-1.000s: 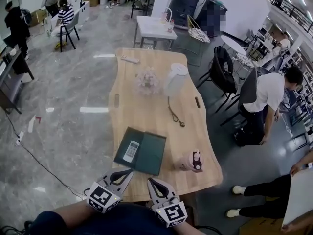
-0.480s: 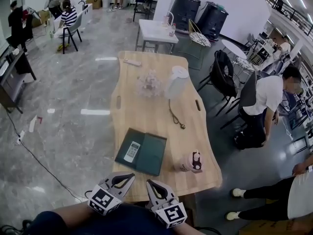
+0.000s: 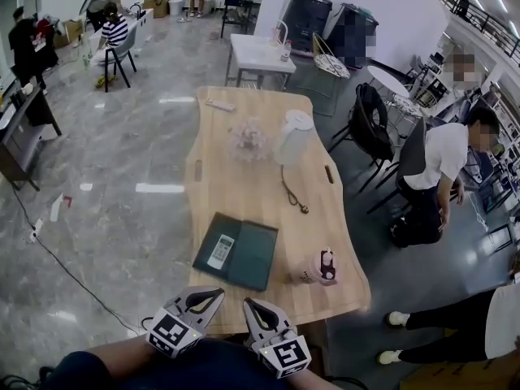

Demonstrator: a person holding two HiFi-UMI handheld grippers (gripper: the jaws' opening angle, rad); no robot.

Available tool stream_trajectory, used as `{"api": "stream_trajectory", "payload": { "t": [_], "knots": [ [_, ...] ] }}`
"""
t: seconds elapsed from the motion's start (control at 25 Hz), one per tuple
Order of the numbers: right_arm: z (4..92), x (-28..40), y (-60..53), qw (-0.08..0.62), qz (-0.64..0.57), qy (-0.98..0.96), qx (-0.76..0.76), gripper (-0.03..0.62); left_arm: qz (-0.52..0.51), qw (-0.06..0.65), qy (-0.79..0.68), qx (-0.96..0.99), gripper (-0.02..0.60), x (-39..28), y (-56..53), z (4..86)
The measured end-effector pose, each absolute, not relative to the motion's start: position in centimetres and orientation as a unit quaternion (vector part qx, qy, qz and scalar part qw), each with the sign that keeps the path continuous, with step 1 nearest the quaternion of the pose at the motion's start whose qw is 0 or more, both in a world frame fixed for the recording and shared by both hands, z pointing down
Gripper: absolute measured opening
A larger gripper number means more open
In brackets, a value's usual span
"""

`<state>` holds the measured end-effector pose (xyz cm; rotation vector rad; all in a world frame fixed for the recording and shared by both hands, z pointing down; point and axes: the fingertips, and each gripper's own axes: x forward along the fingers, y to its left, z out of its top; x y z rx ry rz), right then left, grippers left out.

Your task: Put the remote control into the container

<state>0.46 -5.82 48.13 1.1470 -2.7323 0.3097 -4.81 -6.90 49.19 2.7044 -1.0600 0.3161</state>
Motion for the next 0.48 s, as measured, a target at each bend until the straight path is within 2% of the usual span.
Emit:
{"api": "stream_trajectory", "payload": {
  "t": [0.48],
  "knots": [
    [48.09,0.37,-5.16,0.077,0.109,-0.911,0.389,0.016,0.112,0.115,-0.358,0.920,0.013,-4.77,-6.35,48.98]
  ]
}}
